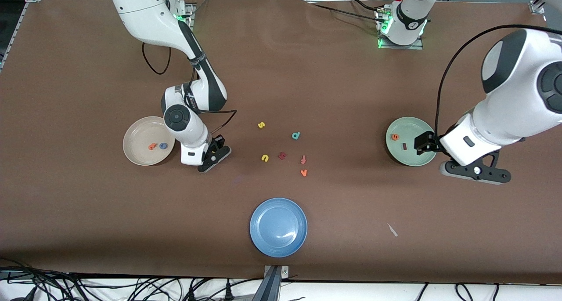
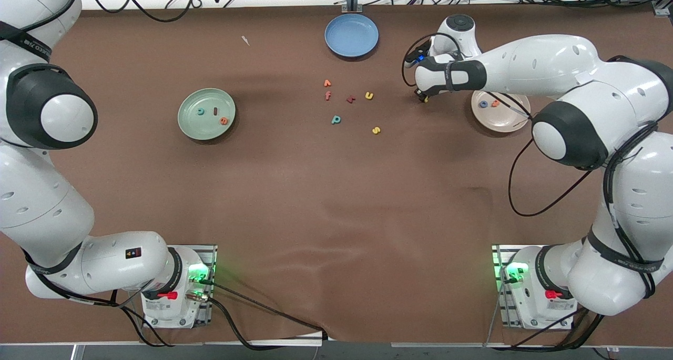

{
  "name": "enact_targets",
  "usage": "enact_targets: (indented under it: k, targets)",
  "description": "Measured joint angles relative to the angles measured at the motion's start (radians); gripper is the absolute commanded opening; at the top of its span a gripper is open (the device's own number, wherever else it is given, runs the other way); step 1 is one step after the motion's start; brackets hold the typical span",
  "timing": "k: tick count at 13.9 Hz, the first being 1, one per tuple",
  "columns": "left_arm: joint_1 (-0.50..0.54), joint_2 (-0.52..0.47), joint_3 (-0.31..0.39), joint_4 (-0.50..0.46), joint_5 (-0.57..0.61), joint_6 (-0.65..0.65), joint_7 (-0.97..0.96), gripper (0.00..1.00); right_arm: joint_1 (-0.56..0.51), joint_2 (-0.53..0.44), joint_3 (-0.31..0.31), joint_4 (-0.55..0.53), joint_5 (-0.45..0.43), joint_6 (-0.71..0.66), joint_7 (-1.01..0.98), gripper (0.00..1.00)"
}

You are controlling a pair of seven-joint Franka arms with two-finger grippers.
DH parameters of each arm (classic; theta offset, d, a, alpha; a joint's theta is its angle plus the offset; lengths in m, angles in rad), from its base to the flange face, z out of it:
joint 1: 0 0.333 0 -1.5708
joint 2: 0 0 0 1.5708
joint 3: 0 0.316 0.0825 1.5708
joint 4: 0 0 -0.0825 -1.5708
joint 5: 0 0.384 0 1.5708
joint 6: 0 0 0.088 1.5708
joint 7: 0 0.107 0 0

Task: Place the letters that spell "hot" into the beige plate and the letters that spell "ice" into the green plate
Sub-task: 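Carry the yellow u to the beige plate while the left gripper withdraws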

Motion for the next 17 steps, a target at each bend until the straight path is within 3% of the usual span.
enact_targets:
  k: [2, 5, 10, 11, 14, 15, 17]
  targets:
    - [0.005, -0.014, 0.001, 0.024, 0.0, -0.04, 0.039, 1.0, 0.0, 0.0, 0.0, 0.0, 0.0, 0.0, 0.0, 0.02]
    - [0.03, -0.033, 0.001, 0.029, 0.0, -0.077, 0.072, 1.0, 0.0, 0.002, 0.007, 0.015, 0.004, -0.011, 0.004, 0.0]
    - [0.063, -0.09, 0.03, 0.04, -0.035, -0.146, 0.093, 1.0, -0.038, -0.008, -0.028, 0.156, 0.012, -0.296, 0.027, 0.0]
    - [0.045, -0.12, 0.074, 0.029, -0.053, -0.154, 0.115, 1.0, -0.049, -0.019, -0.052, 0.168, 0.012, -0.352, 0.027, 0.0]
    - [-0.088, -0.229, 0.298, -0.073, -0.167, -0.13, 0.142, 1.0, -0.066, -0.063, -0.131, 0.158, 0.012, -0.435, 0.027, 0.0]
    - [-0.111, -0.266, 0.348, -0.138, -0.204, -0.083, 0.144, 1.0, -0.067, -0.073, -0.155, 0.141, 0.013, -0.443, 0.028, 0.0]
    - [-0.129, -0.337, 0.382, -0.274, -0.223, 0.032, 0.145, 1.0, -0.067, -0.085, -0.203, 0.099, 0.018, -0.444, 0.029, 0.0]
